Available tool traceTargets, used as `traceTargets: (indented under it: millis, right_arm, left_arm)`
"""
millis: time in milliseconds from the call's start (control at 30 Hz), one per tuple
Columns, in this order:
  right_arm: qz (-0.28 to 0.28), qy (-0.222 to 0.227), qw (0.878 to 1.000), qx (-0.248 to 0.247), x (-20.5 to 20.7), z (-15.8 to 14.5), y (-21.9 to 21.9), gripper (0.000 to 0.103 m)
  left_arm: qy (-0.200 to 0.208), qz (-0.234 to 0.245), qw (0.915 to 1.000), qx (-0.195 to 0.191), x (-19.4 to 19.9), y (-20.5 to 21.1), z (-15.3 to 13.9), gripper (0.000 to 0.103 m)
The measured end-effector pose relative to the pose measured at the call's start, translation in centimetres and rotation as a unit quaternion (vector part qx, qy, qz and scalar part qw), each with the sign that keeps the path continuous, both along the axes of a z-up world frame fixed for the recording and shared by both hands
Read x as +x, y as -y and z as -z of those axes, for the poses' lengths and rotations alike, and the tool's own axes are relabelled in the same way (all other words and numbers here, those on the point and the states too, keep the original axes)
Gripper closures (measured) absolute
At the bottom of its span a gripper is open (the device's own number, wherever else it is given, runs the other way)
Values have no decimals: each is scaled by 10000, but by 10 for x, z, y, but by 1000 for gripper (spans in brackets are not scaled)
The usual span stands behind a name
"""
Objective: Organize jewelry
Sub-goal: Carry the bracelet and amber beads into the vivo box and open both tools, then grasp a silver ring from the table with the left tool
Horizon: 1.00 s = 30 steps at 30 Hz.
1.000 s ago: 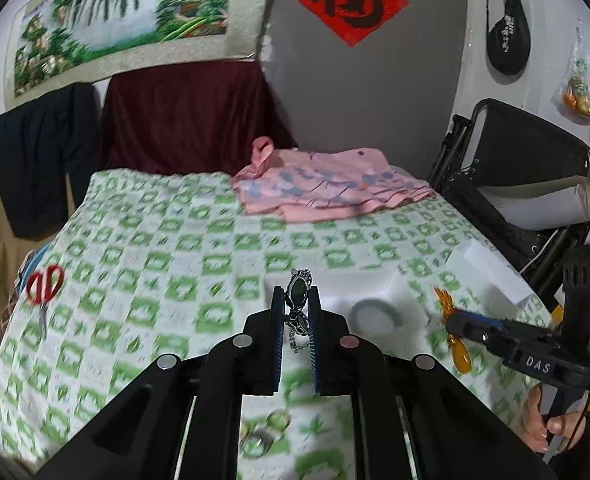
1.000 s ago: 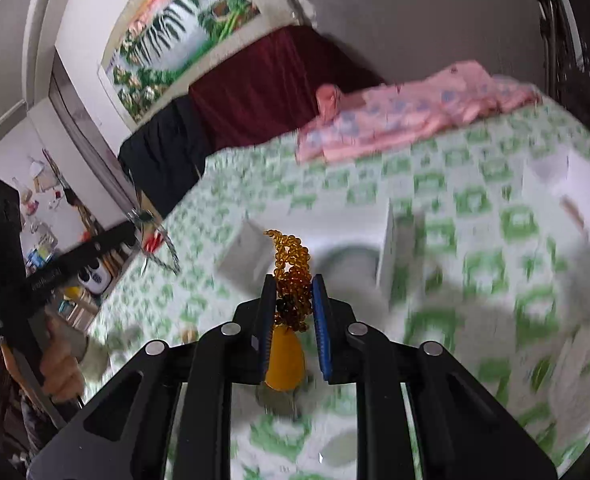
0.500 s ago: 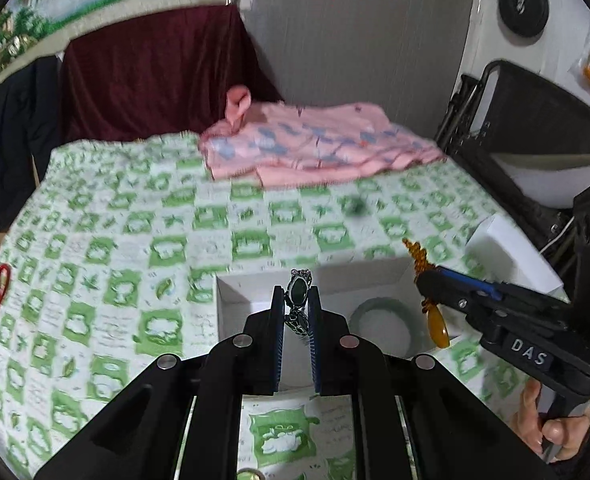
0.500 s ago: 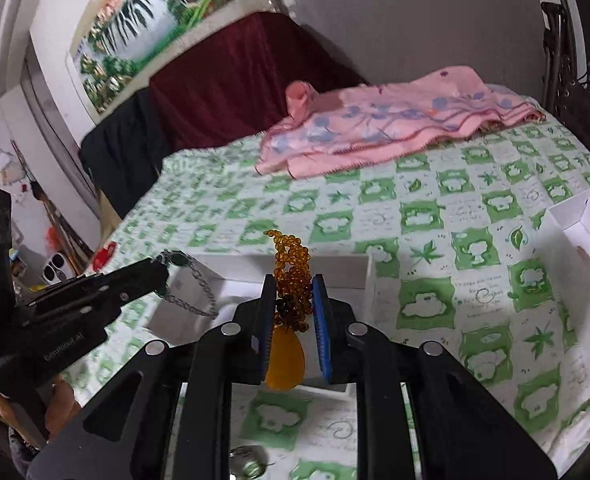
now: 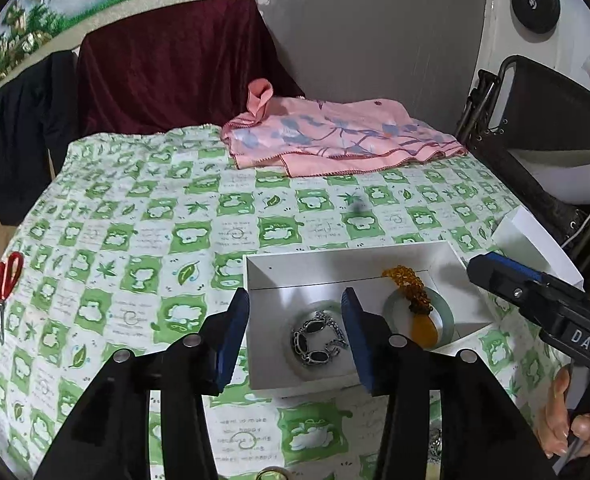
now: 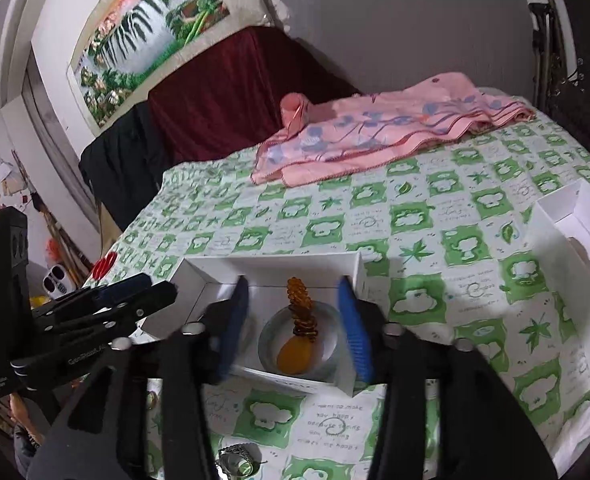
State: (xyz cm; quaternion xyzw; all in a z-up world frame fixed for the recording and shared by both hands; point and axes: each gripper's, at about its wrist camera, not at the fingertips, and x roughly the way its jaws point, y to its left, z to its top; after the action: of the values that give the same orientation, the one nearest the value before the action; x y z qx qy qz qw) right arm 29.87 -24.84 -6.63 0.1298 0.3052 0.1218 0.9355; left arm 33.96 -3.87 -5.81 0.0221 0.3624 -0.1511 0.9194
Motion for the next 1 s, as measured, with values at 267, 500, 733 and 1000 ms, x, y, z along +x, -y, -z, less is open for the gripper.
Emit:
traceTargets:
  millis: [267, 500, 733, 1000]
  right_arm:
    - [63, 563, 9984, 73, -29, -10, 6, 8]
    - [77, 296, 9981, 536, -46, -3, 17, 7]
    - [76, -5, 9967, 804, -75, 16, 23, 7]
    - [16, -158, 9972, 736, -94, 25, 17, 7]
  left_arm:
    - [157, -297, 9994, -25, -15, -23, -4, 39]
    - [34, -785, 9967, -189, -36, -65, 3, 29]
    - [-198, -960, 9948, -269, -60, -91, 18, 29]
    - [-485, -634, 9965, 240, -97, -85, 45, 28]
